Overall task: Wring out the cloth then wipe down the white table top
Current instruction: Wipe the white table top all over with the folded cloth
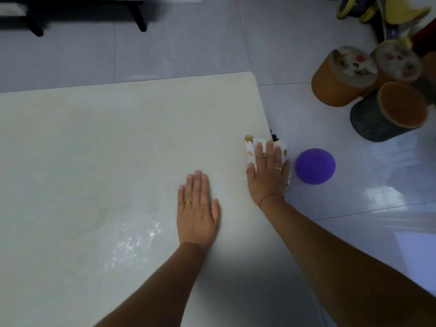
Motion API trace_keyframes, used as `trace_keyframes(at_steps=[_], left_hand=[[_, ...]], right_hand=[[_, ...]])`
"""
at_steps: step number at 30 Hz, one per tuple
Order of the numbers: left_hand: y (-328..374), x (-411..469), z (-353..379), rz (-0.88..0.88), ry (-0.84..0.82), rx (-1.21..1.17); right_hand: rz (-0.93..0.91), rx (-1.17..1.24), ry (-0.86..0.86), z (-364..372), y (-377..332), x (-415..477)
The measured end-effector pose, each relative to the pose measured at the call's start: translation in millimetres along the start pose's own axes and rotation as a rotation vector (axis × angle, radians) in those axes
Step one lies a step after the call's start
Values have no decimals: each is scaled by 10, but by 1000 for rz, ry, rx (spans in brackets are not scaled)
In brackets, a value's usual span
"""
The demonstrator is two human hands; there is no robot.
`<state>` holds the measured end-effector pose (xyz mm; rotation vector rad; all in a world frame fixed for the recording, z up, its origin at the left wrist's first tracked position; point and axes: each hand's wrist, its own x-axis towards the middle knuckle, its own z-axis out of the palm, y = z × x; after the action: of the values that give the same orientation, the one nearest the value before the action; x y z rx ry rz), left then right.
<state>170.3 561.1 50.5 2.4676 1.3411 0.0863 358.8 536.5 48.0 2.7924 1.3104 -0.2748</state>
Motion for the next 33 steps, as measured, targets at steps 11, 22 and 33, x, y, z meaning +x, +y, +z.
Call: trace_keyframes(at_steps=[11, 22, 33], left_hand=[[193, -731, 134, 46, -62, 43], [335, -1467, 242, 69, -95, -9], [421, -2009, 199, 113, -196, 13]], right_hand=[[-111, 23, -28, 134, 392, -1010], [-108, -2, 14, 281, 732, -2018], [0, 47, -31, 333, 865, -2953]])
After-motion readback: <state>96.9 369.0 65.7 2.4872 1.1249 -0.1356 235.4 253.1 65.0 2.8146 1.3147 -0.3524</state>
